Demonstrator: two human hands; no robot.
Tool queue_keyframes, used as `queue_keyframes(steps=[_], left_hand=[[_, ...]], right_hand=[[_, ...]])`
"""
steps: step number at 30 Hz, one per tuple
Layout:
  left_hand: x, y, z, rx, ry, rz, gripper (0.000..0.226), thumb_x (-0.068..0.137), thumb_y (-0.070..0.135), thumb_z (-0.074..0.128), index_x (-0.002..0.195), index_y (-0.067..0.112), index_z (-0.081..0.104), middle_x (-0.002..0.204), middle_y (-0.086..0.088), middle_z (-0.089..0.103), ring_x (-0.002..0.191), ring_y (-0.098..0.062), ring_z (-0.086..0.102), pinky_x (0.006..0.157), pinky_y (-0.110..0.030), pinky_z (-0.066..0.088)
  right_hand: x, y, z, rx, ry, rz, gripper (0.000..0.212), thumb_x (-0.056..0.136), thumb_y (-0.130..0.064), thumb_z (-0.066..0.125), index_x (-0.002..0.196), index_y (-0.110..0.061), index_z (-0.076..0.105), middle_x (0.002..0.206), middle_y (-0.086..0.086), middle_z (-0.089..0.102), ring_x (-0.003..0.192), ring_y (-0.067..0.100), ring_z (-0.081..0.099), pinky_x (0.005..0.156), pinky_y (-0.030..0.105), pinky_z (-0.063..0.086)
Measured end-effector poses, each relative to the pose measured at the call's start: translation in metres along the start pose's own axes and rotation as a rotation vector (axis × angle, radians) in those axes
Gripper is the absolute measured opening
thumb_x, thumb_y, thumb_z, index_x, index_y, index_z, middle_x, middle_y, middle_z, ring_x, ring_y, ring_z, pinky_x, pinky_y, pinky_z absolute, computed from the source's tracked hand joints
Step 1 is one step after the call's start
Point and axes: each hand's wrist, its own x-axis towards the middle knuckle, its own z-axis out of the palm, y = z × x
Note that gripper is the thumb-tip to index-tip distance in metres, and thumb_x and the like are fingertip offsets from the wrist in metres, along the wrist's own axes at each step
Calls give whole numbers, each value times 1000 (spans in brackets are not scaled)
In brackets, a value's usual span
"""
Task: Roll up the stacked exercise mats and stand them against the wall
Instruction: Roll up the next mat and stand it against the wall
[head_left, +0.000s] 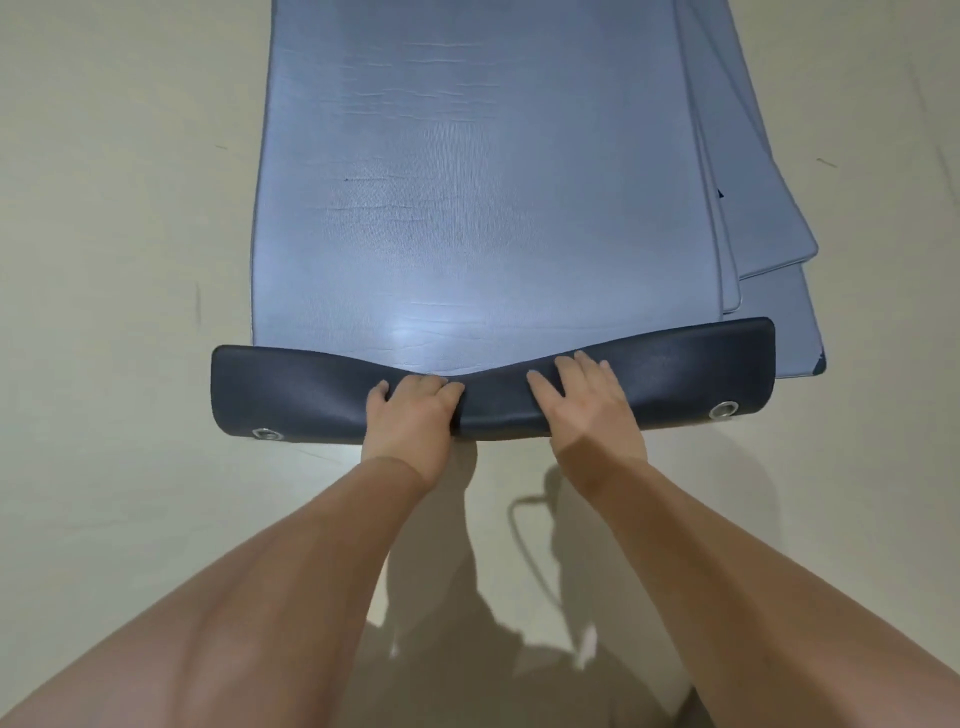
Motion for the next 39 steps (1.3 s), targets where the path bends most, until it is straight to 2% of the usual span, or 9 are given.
queue_keyframes(steps=[5,10,14,19,25,28,30,35,39], left_hand=[[2,-8,-4,39,25,89,52,94,21,55,145,31,47,140,8,52,132,-19,41,110,-47,23],[-25,-9,15,163,145,24,68,96,35,57,158,25,31,162,-13,30,152,-35,18,117,-60,-4],[-11,-11,2,99,92,55,47,93,33,60,139,27,53,128,-3,60,124,-28,48,109,-47,30],[3,-17,-41,22,-262,128,23,90,39,64,112,36,66,95,7,65,91,-20,59,78,-35,51],[9,-50,-51,-298,-754,74,19,85,42,80,103,36,78,101,12,75,100,-17,67,100,-39,51],[4,-58,-37,-451,-674,-1,17,86,42,80,100,32,80,99,9,76,99,-16,68,100,-38,51],[7,-56,-32,-420,-596,-23,20,88,43,77,102,28,78,103,8,73,101,-17,65,96,-35,50],[17,-56,-28,-298,-491,-83,27,87,54,74,103,33,75,120,11,69,110,-19,60,101,-41,49],[7,-38,-29,76,-215,-169,49,86,71,61,119,35,62,121,0,59,117,-27,52,96,-41,40]], right_hand=[[-1,1,-6,32,-171,-12,74,88,5,58,158,-16,40,143,19,52,134,39,48,120,50,29],[8,-1,-31,76,-311,35,63,90,1,51,146,-25,42,115,5,53,90,24,37,88,32,34],[-3,-7,-28,49,-301,41,57,90,1,56,141,-23,45,101,2,43,87,24,37,95,35,39],[-4,-17,-42,116,-463,117,44,90,2,48,126,-23,52,97,2,50,86,25,51,80,35,39],[-1,-10,-52,350,-775,33,31,89,-14,70,115,-29,61,115,-4,60,108,24,58,83,32,44],[-16,2,-45,541,-649,113,65,85,-29,84,143,-31,55,138,-6,59,122,20,56,97,32,47],[-25,6,-38,558,-488,101,68,86,-33,83,147,-32,51,138,-3,60,122,21,57,95,32,46],[-55,-24,-11,74,0,-72,72,84,-26,83,150,-25,53,151,15,51,137,38,50,114,64,32],[-79,-50,10,-46,-163,-79,104,94,-47,65,167,-17,-2,172,19,-13,157,40,-15,120,71,-9]])
